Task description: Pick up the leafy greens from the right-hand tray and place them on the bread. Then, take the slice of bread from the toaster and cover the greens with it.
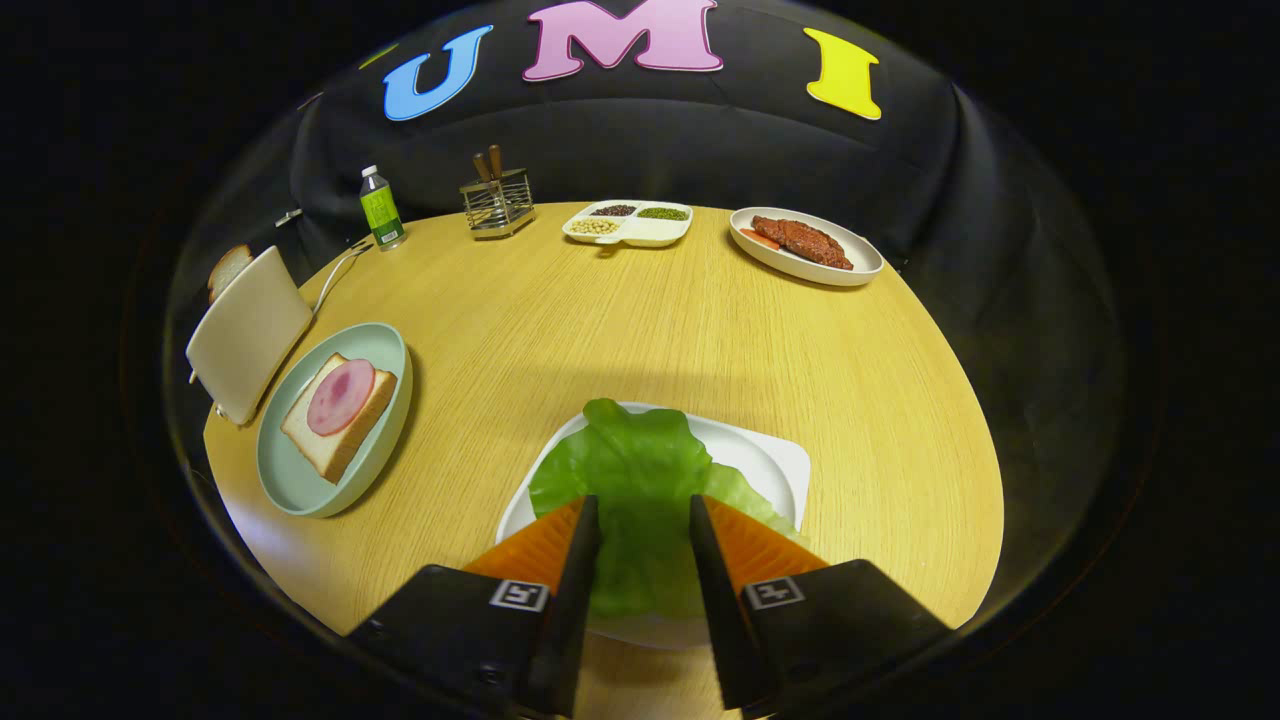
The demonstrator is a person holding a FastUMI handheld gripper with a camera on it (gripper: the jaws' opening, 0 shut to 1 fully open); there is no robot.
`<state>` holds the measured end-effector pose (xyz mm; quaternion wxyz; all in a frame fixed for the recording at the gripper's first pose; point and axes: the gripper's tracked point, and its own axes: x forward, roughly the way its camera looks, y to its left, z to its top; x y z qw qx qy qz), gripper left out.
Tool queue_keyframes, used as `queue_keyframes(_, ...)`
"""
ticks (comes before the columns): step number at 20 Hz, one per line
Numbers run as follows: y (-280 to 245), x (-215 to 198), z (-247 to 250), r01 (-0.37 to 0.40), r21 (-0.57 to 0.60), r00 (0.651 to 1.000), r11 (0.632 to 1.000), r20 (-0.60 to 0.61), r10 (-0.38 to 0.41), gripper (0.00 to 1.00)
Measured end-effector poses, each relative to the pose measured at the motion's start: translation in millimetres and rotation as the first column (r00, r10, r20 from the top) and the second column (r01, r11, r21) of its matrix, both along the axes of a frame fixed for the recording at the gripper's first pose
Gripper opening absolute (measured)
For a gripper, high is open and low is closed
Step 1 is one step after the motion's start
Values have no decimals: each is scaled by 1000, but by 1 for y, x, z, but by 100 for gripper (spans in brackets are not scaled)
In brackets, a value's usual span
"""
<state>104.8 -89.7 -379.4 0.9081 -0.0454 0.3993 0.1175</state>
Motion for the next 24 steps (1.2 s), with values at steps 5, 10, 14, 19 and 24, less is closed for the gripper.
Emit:
queue_keyframes(5, 1, 2, 0, -16, -12, 1000, 1000, -3, 16, 10)
queue_keyframes(10, 2, 6, 20, -45, -7, 999, 999, 9, 45, 5)
queue_keyframes(14, 12, 9, 69, -29, 0, 996, 1000, 81, 29, 5)
queue_keyframes(19, 48, 0, 131, -50, 11, 984, 999, 172, 47, 5)
queue_keyframes(24, 103, -12, 176, -117, 19, 964, 993, 243, 109, 5)
